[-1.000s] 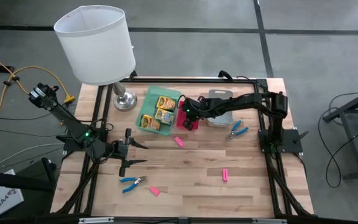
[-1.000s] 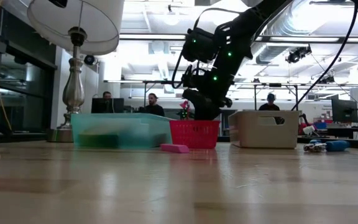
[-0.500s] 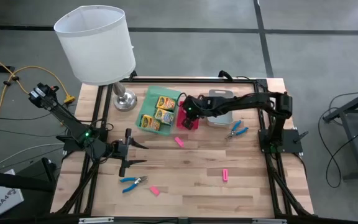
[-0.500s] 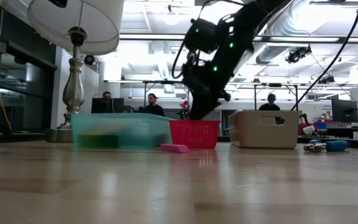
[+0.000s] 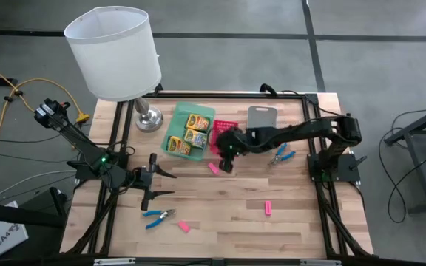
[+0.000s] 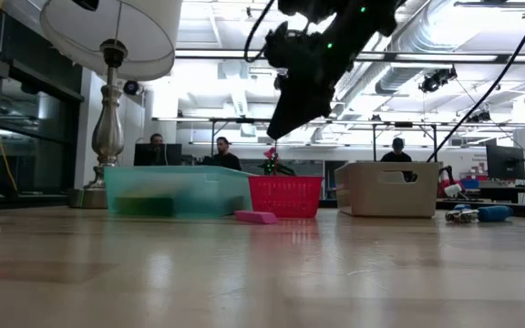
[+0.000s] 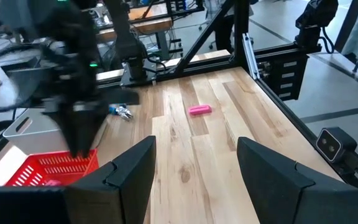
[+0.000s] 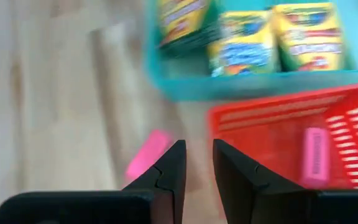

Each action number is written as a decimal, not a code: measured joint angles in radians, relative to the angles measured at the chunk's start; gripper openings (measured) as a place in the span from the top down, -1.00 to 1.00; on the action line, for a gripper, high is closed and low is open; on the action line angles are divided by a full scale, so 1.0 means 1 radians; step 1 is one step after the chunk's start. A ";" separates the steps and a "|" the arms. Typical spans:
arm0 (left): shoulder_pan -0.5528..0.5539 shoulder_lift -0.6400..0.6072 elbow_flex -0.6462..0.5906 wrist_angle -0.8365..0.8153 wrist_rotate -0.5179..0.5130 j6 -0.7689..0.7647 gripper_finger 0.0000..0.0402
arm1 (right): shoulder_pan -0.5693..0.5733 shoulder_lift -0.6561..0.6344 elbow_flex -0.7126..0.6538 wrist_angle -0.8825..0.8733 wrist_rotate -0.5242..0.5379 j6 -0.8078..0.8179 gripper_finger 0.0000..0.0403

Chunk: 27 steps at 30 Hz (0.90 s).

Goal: Pick & Place School Supplies
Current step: Put the pink eraser into the red bin

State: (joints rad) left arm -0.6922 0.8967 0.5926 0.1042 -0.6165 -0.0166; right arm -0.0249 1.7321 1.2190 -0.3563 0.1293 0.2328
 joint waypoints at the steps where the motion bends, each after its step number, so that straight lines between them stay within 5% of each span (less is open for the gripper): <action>1: 0.000 0.000 0.000 0.000 0.000 0.000 -0.09 | 0.018 0.000 0.000 -0.008 0.000 -0.006 0.65; 11: 0.000 0.000 0.000 0.000 0.000 -0.003 -0.09 | 0.210 -0.001 0.000 -0.155 0.069 0.203 0.65; 19: 0.000 0.000 0.000 0.000 0.000 -0.003 -0.09 | 0.340 -0.001 0.000 -0.299 0.072 0.668 0.65; 27: 0.000 0.000 0.000 0.000 0.000 -0.003 -0.09 | 0.437 -0.001 0.000 -0.440 -0.109 1.104 0.65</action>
State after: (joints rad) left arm -0.6925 0.8967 0.5926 0.1040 -0.6167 -0.0196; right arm 0.4123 1.7309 1.2190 -0.7965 0.0204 1.3371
